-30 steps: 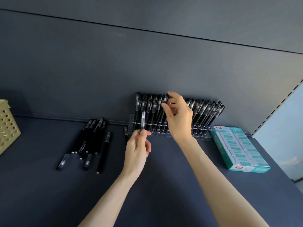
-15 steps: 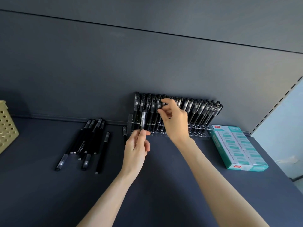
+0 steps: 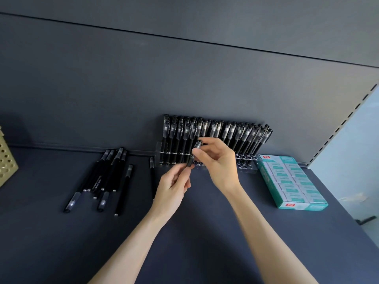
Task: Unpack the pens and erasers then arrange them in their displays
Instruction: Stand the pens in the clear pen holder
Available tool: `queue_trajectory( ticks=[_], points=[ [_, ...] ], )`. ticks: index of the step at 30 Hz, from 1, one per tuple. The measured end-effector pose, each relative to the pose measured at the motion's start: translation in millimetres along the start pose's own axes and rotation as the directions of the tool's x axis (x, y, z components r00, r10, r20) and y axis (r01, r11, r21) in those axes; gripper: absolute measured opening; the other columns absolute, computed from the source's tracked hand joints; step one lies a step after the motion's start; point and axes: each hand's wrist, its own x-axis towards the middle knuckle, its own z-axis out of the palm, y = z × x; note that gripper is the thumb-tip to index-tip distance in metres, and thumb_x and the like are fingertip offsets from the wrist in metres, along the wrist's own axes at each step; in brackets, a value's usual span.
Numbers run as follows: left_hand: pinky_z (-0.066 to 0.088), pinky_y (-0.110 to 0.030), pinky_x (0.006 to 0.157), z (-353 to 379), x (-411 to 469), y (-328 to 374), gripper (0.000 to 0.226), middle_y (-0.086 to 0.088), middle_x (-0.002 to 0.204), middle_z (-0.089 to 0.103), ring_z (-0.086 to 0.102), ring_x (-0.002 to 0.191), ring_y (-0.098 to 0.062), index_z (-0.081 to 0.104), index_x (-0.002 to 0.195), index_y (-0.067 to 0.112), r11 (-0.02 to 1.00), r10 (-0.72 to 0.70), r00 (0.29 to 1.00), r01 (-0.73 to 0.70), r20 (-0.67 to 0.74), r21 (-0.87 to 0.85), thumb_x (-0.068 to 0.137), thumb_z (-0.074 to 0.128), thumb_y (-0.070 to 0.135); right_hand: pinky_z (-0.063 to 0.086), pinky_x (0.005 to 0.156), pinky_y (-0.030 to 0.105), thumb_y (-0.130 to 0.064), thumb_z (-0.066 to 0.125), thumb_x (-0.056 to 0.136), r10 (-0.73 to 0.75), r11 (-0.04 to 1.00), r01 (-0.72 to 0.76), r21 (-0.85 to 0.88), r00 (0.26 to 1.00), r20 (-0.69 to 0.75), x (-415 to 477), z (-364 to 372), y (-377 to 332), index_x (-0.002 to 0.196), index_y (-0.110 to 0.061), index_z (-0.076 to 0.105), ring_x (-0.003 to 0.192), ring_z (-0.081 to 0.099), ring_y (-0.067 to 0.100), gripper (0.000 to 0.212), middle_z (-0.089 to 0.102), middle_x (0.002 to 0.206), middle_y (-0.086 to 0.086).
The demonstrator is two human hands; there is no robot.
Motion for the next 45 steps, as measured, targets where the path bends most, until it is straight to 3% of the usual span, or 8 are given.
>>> queue_trajectory(
  ticks=[7, 10, 13, 17, 21, 32, 40, 45],
  points=[
    [0.041, -0.022, 0.046, 0, 1, -6, 0.01, 0.004, 0.066, 0.062, 0.05, 0.052, -0.01, 0.064, 0.1, 0.018, 0.997, 0.059, 0.997, -0.056, -0.049, 0.057, 0.093, 0.059, 0.013, 0.056, 0.069, 0.027, -0.014, 0.072, 0.081, 0.031, 0.999, -0.031, -0.028, 1.0, -0.002, -3, -4, 0, 0.113, -0.021, 0.06, 0.068, 0.067, 0.015, 0.034, 0.067, 0.073, -0.008],
    [0.051, -0.02, 0.063, 0, 0, -6, 0.01, 0.006, 0.08, 0.068, 0.064, 0.07, -0.008, 0.065, 0.1, 0.018, 0.994, 0.072, 0.991, -0.063, -0.114, 0.087, 0.091, 0.062, 0.014, 0.056, 0.073, 0.029, -0.007, 0.066, 0.086, -0.005, 0.999, 0.003, -0.034, 0.999, -0.049, 0, -5, -2, 0.12, -0.018, 0.058, 0.071, 0.068, 0.018, 0.037, 0.066, 0.076, -0.005],
    [0.049, -0.018, 0.081, -5, 2, -7, 0.013, 0.01, 0.1, 0.063, 0.061, 0.092, -0.003, 0.062, 0.098, 0.028, 0.951, 0.175, 0.952, -0.097, -0.251, 0.294, 0.089, 0.064, 0.019, 0.055, 0.074, 0.035, -0.008, 0.067, 0.084, -0.085, 0.994, 0.069, -0.083, 0.974, -0.21, 10, -11, -8, 0.108, -0.03, 0.056, 0.076, 0.066, 0.027, 0.034, 0.065, 0.081, 0.0],
    [0.039, -0.028, 0.097, -23, 22, 1, 0.044, 0.004, 0.118, 0.045, 0.047, 0.115, -0.016, 0.054, 0.122, 0.016, 0.872, 0.2, 0.922, -0.013, -0.331, 0.489, 0.082, 0.072, 0.026, 0.046, 0.068, 0.014, -0.008, 0.066, 0.085, -0.259, 0.959, 0.207, -0.192, 0.918, -0.301, 28, -16, -18, 0.104, -0.032, 0.054, 0.07, 0.061, 0.011, 0.032, 0.062, 0.084, -0.01],
    [0.032, -0.037, 0.108, -35, 48, 4, 0.079, -0.009, 0.141, 0.035, 0.036, 0.131, -0.025, 0.038, 0.14, 0.006, 0.808, 0.133, 0.942, 0.078, -0.309, 0.584, 0.077, 0.076, 0.036, 0.044, 0.067, 0.011, -0.005, 0.063, 0.087, -0.333, 0.93, 0.262, -0.259, 0.899, -0.286, 41, -13, -19, 0.112, -0.019, 0.057, 0.074, 0.06, 0.014, 0.029, 0.06, 0.088, -0.003],
    [0.041, -0.036, 0.095, -42, 65, -5, 0.068, -0.014, 0.13, 0.052, 0.053, 0.117, -0.031, 0.05, 0.131, 0.0, 0.778, 0.163, 0.934, 0.077, -0.319, 0.623, 0.079, 0.074, 0.036, 0.042, 0.069, 0.005, -0.003, 0.064, 0.086, -0.375, 0.867, 0.287, -0.408, 0.914, -0.156, 41, 1, 3, 0.115, -0.009, 0.06, 0.075, 0.053, 0.003, 0.03, 0.059, 0.085, 0.002],
    [0.045, -0.038, 0.092, -43, 65, -6, 0.06, -0.014, 0.126, 0.055, 0.056, 0.113, -0.03, 0.055, 0.127, 0.002, 0.769, 0.188, 0.929, 0.064, -0.32, 0.636, 0.08, 0.074, 0.034, 0.034, 0.066, -0.002, -0.005, 0.063, 0.087, -0.333, 0.85, 0.232, -0.473, 0.932, -0.142, 36, 3, 9, 0.115, -0.01, 0.058, 0.074, 0.049, -0.012, 0.029, 0.048, 0.078, -0.02],
    [0.046, -0.041, 0.093, -44, 63, -5, 0.061, -0.014, 0.125, 0.055, 0.056, 0.112, -0.031, 0.054, 0.128, 0.002, 0.76, 0.176, 0.932, 0.076, -0.316, 0.646, 0.08, 0.074, 0.035, 0.05, 0.072, 0.028, -0.006, 0.06, 0.089, -0.28, 0.838, 0.2, -0.508, 0.956, -0.086, 34, 3, 10, 0.117, -0.011, 0.057, 0.065, 0.05, 0.011, 0.029, 0.05, 0.073, -0.016]
  ],
)
